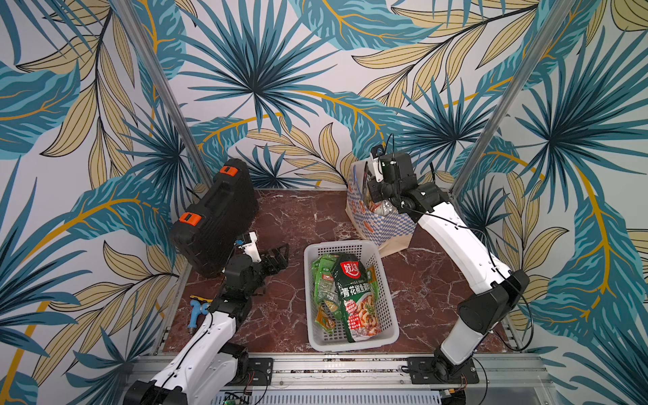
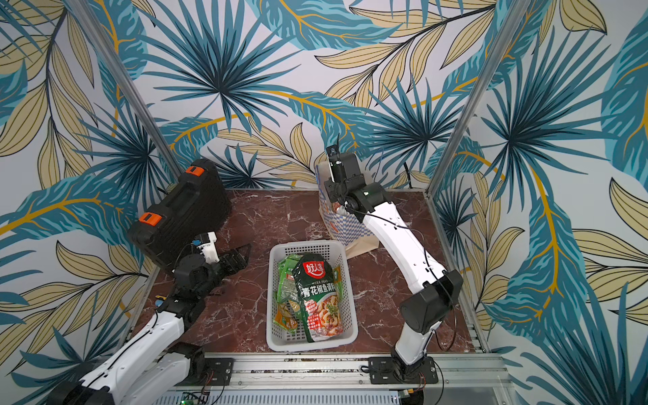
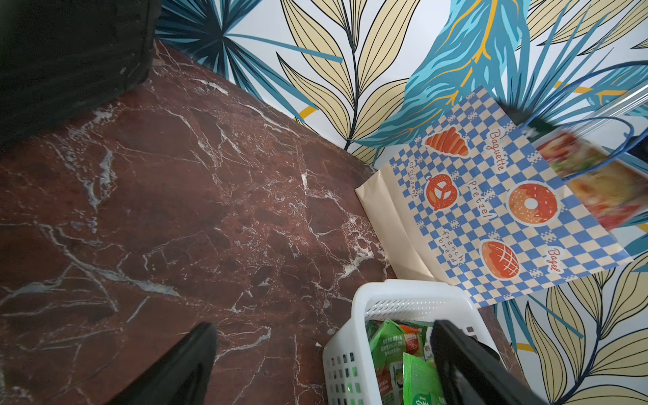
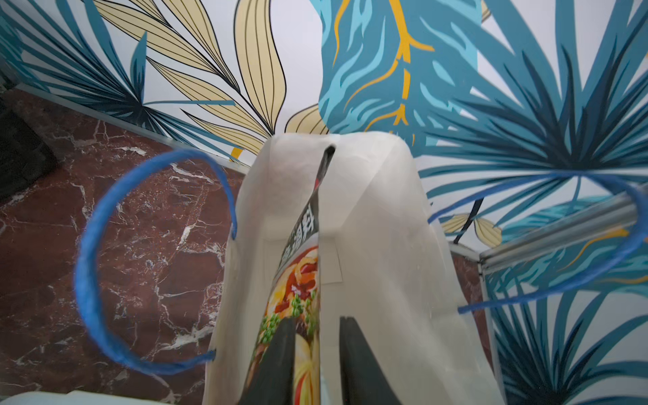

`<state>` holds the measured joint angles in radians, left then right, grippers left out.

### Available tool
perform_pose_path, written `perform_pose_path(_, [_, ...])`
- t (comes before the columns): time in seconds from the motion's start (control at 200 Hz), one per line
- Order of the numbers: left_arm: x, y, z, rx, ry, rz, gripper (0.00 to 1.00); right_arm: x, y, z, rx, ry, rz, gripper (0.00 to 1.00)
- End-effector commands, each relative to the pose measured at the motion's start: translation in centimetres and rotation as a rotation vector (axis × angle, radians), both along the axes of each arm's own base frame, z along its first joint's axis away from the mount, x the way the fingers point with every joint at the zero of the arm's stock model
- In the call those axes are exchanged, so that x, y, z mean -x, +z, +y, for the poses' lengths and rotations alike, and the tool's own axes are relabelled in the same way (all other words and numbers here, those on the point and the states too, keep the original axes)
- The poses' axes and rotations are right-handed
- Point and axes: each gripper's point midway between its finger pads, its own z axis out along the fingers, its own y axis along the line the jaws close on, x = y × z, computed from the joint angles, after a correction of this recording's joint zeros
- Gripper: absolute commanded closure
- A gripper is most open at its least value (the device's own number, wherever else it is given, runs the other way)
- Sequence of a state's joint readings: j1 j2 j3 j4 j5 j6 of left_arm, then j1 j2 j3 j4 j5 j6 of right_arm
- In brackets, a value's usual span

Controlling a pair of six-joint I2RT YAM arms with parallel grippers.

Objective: Place the condiment packets inside the bag
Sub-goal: Place the condiment packet in the paper bag.

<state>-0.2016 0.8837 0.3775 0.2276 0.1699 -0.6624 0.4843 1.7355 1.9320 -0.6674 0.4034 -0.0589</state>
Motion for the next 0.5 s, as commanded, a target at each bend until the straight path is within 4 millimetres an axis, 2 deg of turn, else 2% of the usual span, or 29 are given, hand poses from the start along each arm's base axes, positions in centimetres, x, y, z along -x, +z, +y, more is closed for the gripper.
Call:
perform_pose_path(0.0, [-0.3, 0.7, -0.5, -0.004, -0.029, -0.019, 0.0, 1.4, 3.0, -1.4, -0.038, -0.036, -0.063, 0.54])
perform_pose_path(0.12, [-0.4, 0.6, -1.4, -0.008, -0.07, -0.009, 0.0, 3.0, 4.5, -2.2, -0.064, -0.045, -0.073, 0.53])
perform_pose_path(0.14, [-0.4, 0.6, -1.6, -0.009, -0.078, -0.009, 0.0, 3.3, 4.6, -2.3, -0.071, -0.045, -0.07, 0.49])
perform_pose_path(0.225, [-0.4, 0.7, -2.3, -0.018, -0.102, -0.003, 0.0, 4.8, 4.9, -2.3, -0.11, -0.022, -0.053, 0.45])
perform_pose_path(0.31, [-0.3, 0.6, -2.8, -0.043, -0.108, 0.011, 0.0, 6.5, 4.5, -2.3, -0.161, 0.001, -0.028, 0.39])
perform_pose_path(0.496, [-0.4, -0.5, -4.4, -0.102, -0.136, 0.071, 0.0, 10.7, 1.8, -1.4, -0.316, 0.093, 0.044, 0.27])
